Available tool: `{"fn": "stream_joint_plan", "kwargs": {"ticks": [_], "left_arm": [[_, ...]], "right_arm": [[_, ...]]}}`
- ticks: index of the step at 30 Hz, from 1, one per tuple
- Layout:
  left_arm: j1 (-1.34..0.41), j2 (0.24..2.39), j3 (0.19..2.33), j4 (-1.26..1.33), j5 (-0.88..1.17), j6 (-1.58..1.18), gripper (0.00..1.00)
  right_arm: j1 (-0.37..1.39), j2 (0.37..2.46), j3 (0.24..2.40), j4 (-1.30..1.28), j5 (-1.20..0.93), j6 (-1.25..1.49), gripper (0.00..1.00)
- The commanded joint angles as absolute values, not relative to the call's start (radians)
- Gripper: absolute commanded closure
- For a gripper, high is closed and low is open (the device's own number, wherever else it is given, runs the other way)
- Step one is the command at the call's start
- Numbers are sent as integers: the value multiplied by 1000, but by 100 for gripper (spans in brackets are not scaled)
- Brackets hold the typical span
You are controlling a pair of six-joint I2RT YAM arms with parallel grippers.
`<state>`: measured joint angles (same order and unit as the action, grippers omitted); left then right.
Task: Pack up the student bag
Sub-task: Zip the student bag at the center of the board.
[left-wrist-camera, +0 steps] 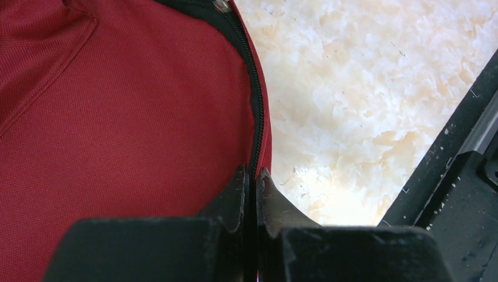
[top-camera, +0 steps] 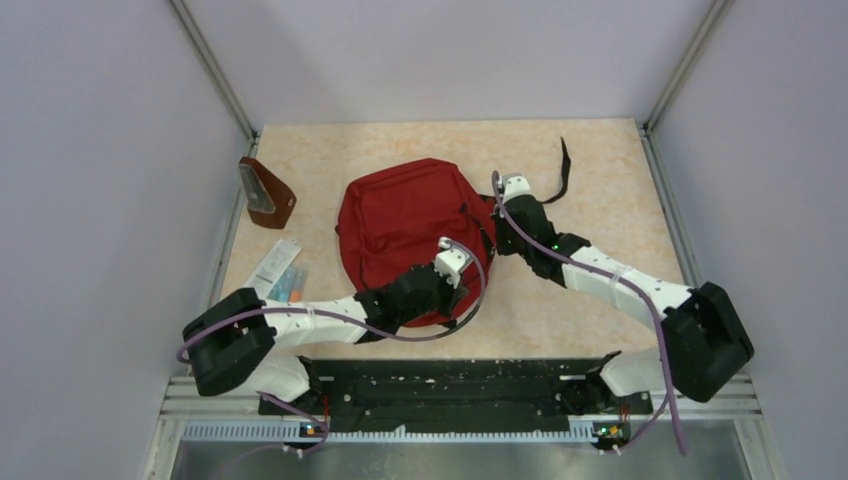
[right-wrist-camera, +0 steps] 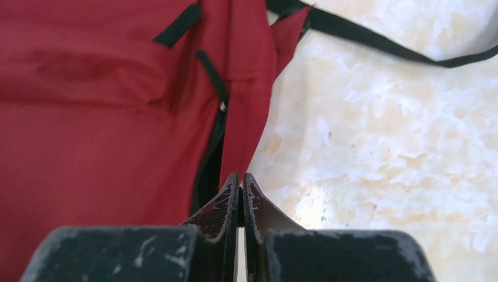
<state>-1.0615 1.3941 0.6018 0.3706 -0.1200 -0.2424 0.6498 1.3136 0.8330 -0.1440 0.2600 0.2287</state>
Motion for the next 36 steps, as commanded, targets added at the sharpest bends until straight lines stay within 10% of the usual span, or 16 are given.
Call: {"fn": "stream_joint_plan", "kwargs": {"ticks": [1,16,17,19,21,31,36], "left_arm": [[-1096,1356,574,279,-39,-280,100],[-1133,1276,576,243,72,-331,100],[-1134,1272,583,252,78,-341,98],[-1134,1272,614,257,88,-362,80],[-1134,1273,660,253,94,-375,56],[-1105,1220,831,76,-322,-448,14],[-873,1207,836,-62,-236,-537,12]], "right_arm": [[573,1421,939,16,291,134,100],[534,1649,1136,12,222,152,99],[534,1634,1133,4,226,154,87],[532,1596,1122,-43,232,157,43],[532,1548,1103,-70,233,164,25],[532,1425,1028,-103,37,311,18],[532,1518,1076,-98,-41,364,23]]}}
